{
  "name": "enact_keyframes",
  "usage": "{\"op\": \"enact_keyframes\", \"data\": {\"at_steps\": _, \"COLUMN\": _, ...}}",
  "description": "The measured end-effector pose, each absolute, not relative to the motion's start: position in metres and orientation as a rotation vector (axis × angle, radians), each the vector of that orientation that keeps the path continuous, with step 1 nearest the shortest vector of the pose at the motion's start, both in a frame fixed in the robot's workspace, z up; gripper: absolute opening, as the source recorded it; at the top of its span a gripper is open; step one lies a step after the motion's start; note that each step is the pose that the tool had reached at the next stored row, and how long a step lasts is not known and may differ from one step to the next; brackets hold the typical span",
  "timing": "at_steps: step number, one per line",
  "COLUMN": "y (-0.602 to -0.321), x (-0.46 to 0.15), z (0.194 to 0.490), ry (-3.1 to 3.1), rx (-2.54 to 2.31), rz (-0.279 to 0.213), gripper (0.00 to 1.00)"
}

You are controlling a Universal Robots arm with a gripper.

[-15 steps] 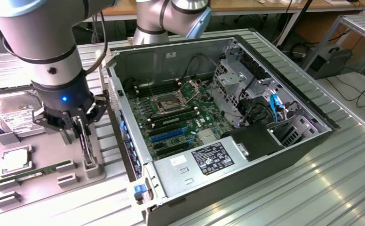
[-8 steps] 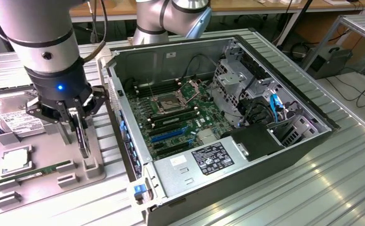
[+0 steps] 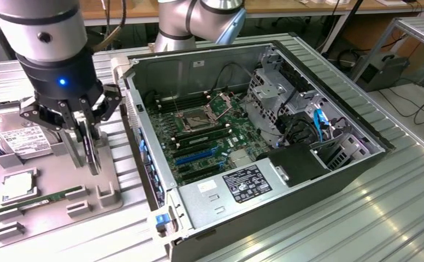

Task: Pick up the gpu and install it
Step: 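Pick up the gpu and move the gpu toward the slot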

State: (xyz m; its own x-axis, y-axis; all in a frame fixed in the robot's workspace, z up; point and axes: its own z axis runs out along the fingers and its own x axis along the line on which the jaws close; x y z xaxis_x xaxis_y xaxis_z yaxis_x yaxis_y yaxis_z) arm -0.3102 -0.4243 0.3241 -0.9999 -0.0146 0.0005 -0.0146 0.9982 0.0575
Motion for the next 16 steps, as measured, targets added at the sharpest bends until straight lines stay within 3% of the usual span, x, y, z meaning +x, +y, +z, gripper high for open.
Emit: {"op": "enact_keyframes", "data": {"at_steps": 16, "y": -0.447, "x": -0.281, "z": 0.411, "ry": -3.132, "rx": 0.023, "rz": -0.113, "gripper": 0.26}}
